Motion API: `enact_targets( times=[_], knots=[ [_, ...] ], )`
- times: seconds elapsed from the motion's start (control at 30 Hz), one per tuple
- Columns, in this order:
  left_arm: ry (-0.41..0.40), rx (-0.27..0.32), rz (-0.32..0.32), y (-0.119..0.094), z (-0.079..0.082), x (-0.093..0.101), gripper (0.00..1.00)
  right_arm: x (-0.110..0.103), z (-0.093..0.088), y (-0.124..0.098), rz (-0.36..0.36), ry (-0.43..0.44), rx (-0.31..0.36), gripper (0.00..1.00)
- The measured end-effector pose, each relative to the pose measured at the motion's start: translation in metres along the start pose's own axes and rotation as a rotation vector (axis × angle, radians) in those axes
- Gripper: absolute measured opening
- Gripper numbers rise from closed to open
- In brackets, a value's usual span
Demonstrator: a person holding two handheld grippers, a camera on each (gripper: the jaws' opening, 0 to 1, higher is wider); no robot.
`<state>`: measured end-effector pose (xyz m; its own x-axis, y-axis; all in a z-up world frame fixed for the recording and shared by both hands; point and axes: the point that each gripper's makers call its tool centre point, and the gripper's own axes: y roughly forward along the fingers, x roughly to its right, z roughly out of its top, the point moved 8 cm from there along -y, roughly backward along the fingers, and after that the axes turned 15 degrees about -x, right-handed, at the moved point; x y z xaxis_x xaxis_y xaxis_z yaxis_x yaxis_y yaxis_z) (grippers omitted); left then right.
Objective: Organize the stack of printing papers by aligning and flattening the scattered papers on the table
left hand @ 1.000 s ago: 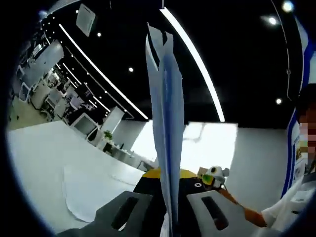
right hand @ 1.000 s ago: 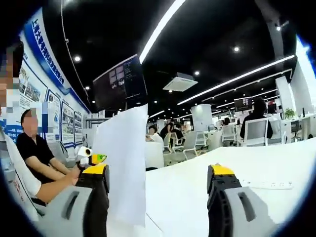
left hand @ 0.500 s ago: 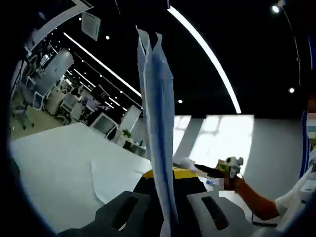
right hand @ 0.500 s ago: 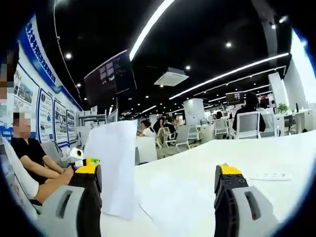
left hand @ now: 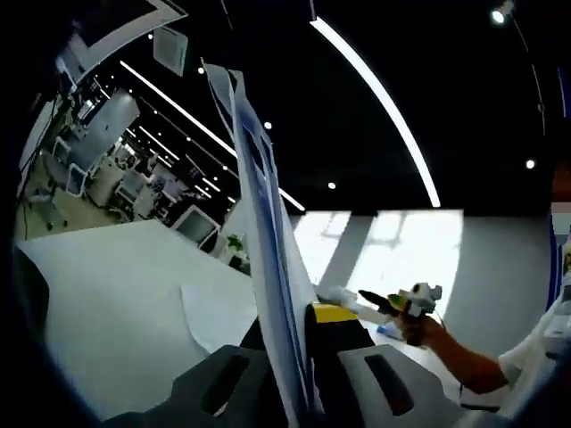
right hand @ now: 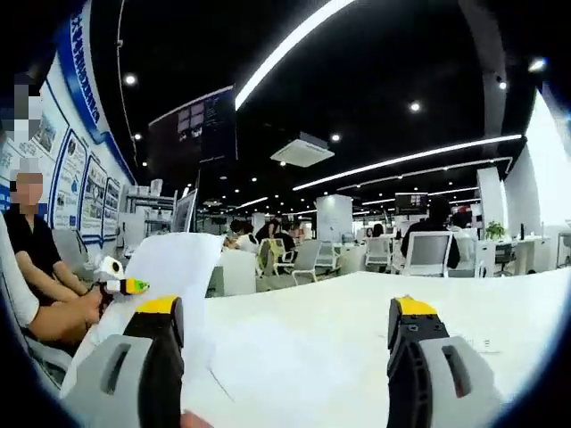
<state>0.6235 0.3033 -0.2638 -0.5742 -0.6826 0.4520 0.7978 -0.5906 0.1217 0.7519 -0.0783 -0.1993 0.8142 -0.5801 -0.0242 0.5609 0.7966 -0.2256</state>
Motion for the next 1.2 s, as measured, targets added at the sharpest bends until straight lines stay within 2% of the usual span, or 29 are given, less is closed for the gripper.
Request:
enact_targets(
  times=[0.03,0.2,0.37,0.47,0.57,0.87,1.0,1.07,1.1,1.13,1.2],
  knots=[
    [-0.002,-0.001,-0.004,0.0,-0.001,0.0,0.06,0.001,-0.001,0.002,-0.004,0.013,-0.02,0.9],
    [0.001,0.003,-0.006,0.0,-0.001,-0.001,0.06,0.002,-0.004,0.007,0.025,0.029,-0.023,0.91],
    [0.005,0.011,-0.009,-0.001,0.0,-0.001,0.06,0.008,-0.009,0.012,0.013,0.07,-0.054,0.91],
    [0.018,0.011,-0.008,0.0,-0.001,0.001,0.07,0.008,-0.011,0.018,0.012,0.06,-0.088,0.91],
    [0.02,0.006,-0.002,0.0,-0.001,-0.001,0.07,0.009,-0.012,0.025,-0.009,0.01,-0.135,0.91],
    [0.024,0.001,0.023,-0.001,-0.001,-0.004,0.07,0.02,-0.013,0.038,-0.008,-0.016,-0.217,0.91],
    [0.015,-0.007,0.02,-0.001,-0.002,-0.004,0.07,0.023,-0.006,0.044,-0.002,-0.021,-0.285,0.9],
    [0.015,-0.008,0.021,-0.001,-0.002,-0.004,0.07,0.024,-0.001,0.048,-0.016,-0.036,-0.293,0.9],
    [0.013,-0.008,0.021,-0.001,-0.003,-0.004,0.07,0.025,0.0,0.05,-0.018,-0.052,-0.312,0.9],
    [0.014,-0.006,0.022,-0.002,-0.003,-0.004,0.07,0.024,0.0,0.051,-0.012,-0.075,-0.364,0.9],
    [0.017,-0.004,0.021,-0.002,-0.003,-0.003,0.07,0.023,0.004,0.056,-0.011,-0.077,-0.369,0.9]
  ],
)
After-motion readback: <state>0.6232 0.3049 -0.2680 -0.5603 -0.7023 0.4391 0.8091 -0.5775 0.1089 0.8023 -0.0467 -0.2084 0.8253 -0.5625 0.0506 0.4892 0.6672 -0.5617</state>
